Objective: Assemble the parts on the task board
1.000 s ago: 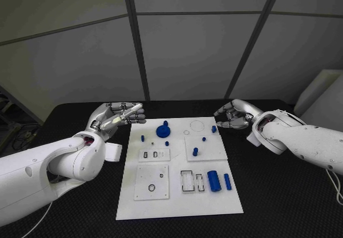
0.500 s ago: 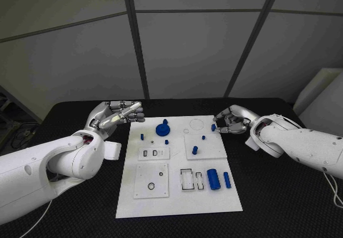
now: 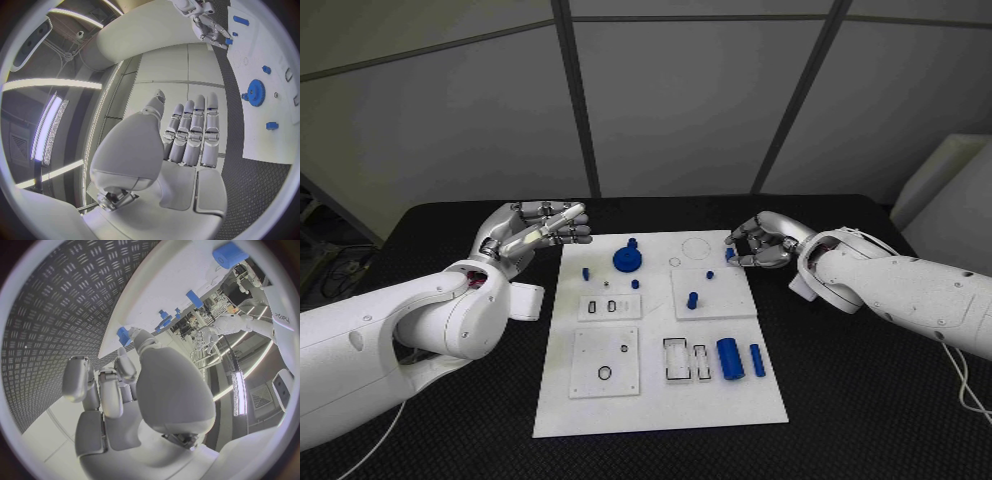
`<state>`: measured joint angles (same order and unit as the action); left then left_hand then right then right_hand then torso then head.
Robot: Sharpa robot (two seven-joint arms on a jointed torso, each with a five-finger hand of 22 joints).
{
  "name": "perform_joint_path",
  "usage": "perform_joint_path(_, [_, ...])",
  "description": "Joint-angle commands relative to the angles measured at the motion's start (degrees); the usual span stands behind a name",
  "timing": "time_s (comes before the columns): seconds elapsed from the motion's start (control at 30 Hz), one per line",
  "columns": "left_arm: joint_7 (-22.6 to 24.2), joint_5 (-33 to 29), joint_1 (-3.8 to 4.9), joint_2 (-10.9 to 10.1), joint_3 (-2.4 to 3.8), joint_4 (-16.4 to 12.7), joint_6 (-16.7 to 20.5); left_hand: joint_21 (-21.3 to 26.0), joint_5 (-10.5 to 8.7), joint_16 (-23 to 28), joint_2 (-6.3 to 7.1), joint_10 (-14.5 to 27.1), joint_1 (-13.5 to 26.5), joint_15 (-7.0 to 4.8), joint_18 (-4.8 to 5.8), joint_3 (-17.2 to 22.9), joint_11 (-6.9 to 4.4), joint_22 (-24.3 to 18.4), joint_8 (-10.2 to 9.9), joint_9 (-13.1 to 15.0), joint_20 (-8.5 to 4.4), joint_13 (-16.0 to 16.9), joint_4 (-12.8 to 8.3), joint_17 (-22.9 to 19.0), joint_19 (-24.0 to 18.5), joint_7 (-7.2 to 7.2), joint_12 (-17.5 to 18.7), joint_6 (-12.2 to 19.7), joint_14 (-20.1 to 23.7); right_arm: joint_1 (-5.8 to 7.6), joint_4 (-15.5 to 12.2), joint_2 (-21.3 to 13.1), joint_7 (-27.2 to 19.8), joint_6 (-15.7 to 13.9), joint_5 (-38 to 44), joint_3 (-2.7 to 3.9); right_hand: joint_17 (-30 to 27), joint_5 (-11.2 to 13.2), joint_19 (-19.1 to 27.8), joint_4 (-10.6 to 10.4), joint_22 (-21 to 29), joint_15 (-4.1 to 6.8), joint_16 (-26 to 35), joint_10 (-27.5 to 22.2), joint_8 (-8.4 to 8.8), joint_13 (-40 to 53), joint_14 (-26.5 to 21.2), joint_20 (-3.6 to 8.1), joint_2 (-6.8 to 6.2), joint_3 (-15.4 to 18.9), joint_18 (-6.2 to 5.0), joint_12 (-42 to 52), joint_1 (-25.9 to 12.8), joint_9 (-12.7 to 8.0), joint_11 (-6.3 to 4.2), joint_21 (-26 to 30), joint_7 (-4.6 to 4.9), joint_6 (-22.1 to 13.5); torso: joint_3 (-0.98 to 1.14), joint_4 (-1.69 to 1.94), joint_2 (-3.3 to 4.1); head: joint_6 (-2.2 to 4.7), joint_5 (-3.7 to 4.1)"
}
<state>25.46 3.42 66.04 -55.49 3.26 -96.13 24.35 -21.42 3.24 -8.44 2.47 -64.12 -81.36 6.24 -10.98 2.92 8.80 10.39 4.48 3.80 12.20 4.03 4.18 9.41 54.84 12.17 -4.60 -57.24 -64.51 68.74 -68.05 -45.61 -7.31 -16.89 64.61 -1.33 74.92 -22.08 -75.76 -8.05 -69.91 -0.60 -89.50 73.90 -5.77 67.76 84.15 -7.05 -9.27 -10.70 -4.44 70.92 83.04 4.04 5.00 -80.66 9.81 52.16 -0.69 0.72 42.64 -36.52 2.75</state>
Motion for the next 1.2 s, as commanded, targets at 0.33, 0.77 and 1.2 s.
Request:
perform_joint_path(0.33, [-0.05, 0.39, 0.06, 0.09, 0.04, 0.02, -0.73, 0.4, -0.31, 0.32, -0.3, -0.18, 0.11, 0.05, 0.71, -0.03, 0.07, -0.06, -0.23, -0.04, 0.13, -0.08, -0.33, 0.08, -0.4, -0.01, 0.13, -0.29, -0.05, 0.03, 0.77, 0.88, 0.98, 1.75, 1.4, 0.02, 13.7, 1.11, -0.66, -0.02, -0.68, 0.04, 0.01, 1.34, -1.19, 1.1, 5.51, 0.11, 1.79, 0.08, 0.25, 1.27, 0.05, 0.3, -0.46, -0.28, -0.23, 2.39, -0.04, -0.08, -0.05, -0.3, -0.02])
perform_joint_path(0.77, [-0.18, 0.39, 0.06, 0.03, 0.05, -0.05, -0.74, 0.4, -0.31, 0.32, -0.31, -0.17, 0.11, 0.05, 0.71, -0.03, 0.07, -0.06, -0.24, -0.05, 0.13, -0.09, -0.33, 0.08, -0.41, 0.0, 0.15, -0.28, -0.05, 0.03, 1.15, 0.88, 1.52, 1.8, 1.99, 0.02, 13.83, 1.24, -0.78, 0.02, -0.85, 0.08, -0.04, 1.38, -1.28, 1.13, 5.55, 0.13, 1.86, 0.05, 0.28, 1.31, 0.1, 0.31, -0.5, -0.36, -0.28, 2.59, 0.0, -0.07, -0.06, -0.4, 0.04])
perform_joint_path(1.2, [-0.28, 0.39, 0.06, 0.06, 0.05, -0.06, -0.7, 0.41, -0.31, 0.35, -0.37, -0.05, 0.09, 0.07, 0.7, -0.03, 0.11, -0.06, -0.31, -0.06, 0.14, -0.13, -0.38, 0.11, -0.43, 0.03, 0.25, -0.21, -0.07, 0.03, 0.87, 0.95, 1.41, 1.8, 2.11, 0.02, 14.01, 1.55, -1.0, -0.07, -1.12, 0.28, -0.1, 1.88, -1.86, 1.74, 5.59, 0.3, 2.41, -0.1, 0.34, 1.87, -0.01, 0.45, -0.75, -0.49, -0.59, 3.94, 0.0, -0.06, -0.08, -0.57, 0.3])
